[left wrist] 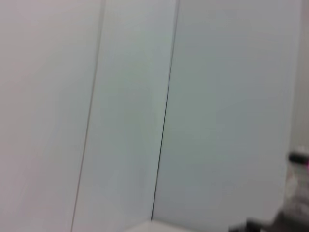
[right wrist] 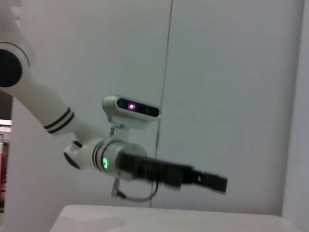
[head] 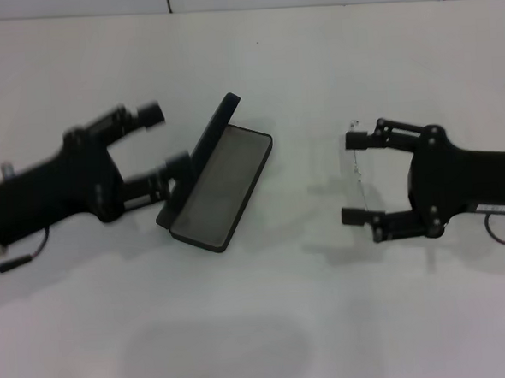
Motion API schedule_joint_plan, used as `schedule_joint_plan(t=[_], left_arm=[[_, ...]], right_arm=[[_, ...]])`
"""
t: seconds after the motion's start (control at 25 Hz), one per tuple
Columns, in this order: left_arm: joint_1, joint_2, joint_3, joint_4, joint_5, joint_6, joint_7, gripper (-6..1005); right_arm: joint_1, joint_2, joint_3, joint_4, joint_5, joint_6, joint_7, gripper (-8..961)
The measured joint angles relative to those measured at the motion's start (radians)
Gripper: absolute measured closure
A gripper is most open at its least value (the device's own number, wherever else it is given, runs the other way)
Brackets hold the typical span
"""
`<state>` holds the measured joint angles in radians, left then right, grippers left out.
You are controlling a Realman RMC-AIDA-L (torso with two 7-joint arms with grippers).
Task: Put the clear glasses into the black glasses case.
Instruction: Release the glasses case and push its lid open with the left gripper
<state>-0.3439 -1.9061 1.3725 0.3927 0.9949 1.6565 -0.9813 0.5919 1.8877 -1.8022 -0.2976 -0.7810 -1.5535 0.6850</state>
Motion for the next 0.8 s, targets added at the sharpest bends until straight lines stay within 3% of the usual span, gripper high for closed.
schedule_joint_plan(t=[0.16,0.24,0.44,0.6,0.8], left_arm=[[-0.013,0.027,-0.034,0.153,0.086,-0.061,-0.269,124],[-0.025,0.026,-0.071,0.229,0.184,-0.141,-0.410,124],[-0.068,-0.035,-0.209,0.441,0.609,-0.343,-0.826,126],[-0.108,-0.095,-0.265,0.588,0.873,-0.354,-1.017,127],[-0.152,-0.140,-0.249,0.679,1.058,-0.308,-1.149,128]], right_arm=[[-0.013,-0.006,0.041,0.000,-0.005,0.000,0.000,85],[-0.022,-0.012,0.064,0.000,-0.005,0.000,-0.001,85],[-0.048,-0.021,0.108,-0.003,-0.009,0.000,-0.001,84],[-0.065,-0.023,0.124,-0.011,-0.017,0.002,-0.006,84],[-0.072,-0.017,0.124,-0.012,-0.018,0.006,-0.023,84]])
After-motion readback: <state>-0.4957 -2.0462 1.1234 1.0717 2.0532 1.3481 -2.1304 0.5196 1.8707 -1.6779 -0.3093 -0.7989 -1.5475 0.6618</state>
